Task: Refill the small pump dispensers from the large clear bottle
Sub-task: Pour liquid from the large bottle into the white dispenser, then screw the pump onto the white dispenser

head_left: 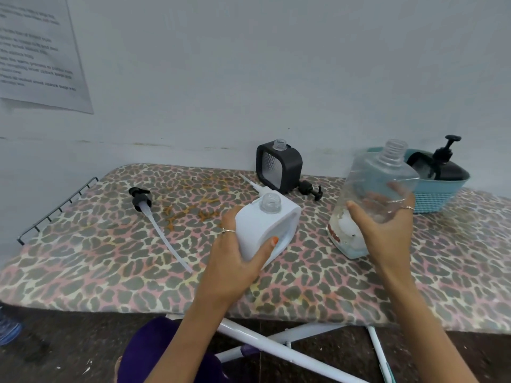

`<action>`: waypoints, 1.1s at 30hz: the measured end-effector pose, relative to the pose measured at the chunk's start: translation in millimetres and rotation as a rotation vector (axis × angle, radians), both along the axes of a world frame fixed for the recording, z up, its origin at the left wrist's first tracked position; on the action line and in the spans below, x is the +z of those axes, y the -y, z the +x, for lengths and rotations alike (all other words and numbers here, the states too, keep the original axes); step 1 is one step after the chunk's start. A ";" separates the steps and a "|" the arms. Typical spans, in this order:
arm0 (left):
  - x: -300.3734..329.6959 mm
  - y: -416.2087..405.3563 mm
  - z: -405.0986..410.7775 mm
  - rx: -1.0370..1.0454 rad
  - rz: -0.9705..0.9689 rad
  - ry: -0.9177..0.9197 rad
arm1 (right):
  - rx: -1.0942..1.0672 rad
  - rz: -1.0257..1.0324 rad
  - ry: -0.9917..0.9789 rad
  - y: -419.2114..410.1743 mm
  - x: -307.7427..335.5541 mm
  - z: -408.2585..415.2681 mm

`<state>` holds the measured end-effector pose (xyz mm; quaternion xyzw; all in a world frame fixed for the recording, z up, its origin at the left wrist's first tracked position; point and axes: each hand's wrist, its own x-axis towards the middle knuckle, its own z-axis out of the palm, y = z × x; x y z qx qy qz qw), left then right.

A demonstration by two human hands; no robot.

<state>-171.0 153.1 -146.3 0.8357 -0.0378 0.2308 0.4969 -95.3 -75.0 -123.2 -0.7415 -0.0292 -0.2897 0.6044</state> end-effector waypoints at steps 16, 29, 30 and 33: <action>-0.9 -1.4 -3.1 0.150 -0.037 0.090 | -0.110 -0.092 0.398 5.3 24.9 -44.5; 0.4 0.4 -5.2 0.155 -0.040 0.042 | 0.438 -0.929 -0.222 -105.1 57.9 67.3; 0.1 0.6 -5.3 0.156 -0.039 0.043 | 0.460 -1.001 -0.261 -112.3 50.0 76.8; -0.9 0.2 -5.3 0.157 -0.025 0.050 | 0.408 -1.241 -0.310 -126.4 26.6 94.9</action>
